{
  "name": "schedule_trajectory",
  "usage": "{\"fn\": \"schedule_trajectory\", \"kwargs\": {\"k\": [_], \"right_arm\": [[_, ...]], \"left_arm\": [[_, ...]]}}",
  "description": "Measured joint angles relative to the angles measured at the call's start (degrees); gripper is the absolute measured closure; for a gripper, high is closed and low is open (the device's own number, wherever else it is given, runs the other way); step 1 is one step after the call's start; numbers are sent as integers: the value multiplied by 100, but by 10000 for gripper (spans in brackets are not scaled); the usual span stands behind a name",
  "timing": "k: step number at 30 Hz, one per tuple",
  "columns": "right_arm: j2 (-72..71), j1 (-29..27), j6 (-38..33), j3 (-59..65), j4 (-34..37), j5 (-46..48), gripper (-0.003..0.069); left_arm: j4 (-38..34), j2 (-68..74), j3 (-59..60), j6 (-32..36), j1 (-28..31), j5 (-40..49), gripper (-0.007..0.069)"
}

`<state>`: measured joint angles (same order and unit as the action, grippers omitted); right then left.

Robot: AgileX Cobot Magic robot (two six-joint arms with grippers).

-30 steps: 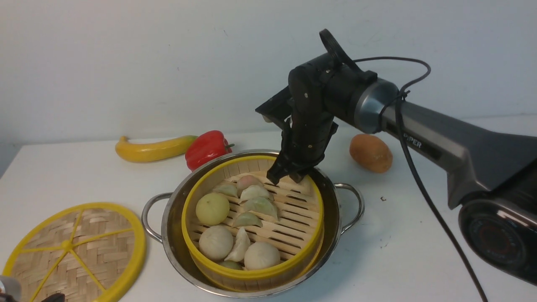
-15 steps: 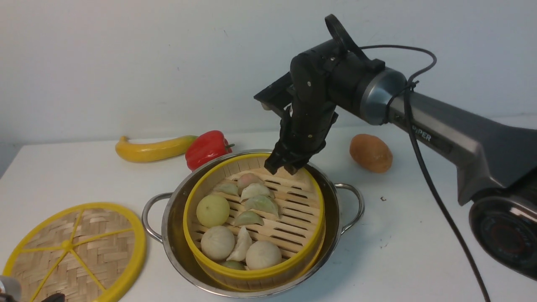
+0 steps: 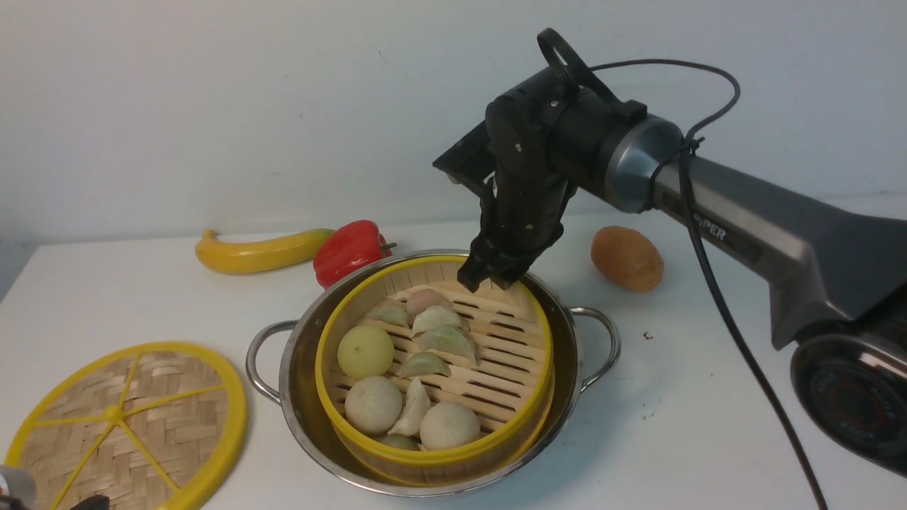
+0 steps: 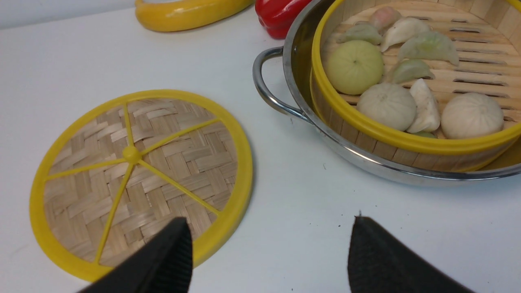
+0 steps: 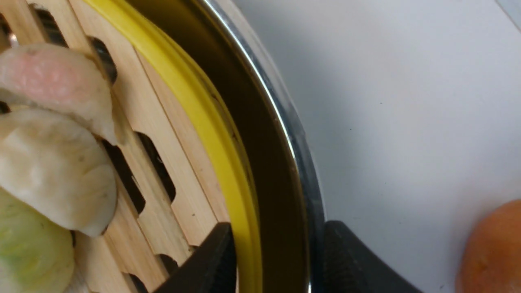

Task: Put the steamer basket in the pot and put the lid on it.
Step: Use the right arm to put the steamer into the iron steamer pot in the middle

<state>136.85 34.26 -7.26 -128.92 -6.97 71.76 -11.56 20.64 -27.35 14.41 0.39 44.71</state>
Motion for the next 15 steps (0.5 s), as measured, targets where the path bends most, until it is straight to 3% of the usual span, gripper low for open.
{"fn": "schedule_trajectory", "kwargs": {"k": [15], "right_arm": [[-65, -6, -83, 0, 418, -10, 383]], "left_arm": [[0, 0, 0, 0, 0, 0, 151]]}}
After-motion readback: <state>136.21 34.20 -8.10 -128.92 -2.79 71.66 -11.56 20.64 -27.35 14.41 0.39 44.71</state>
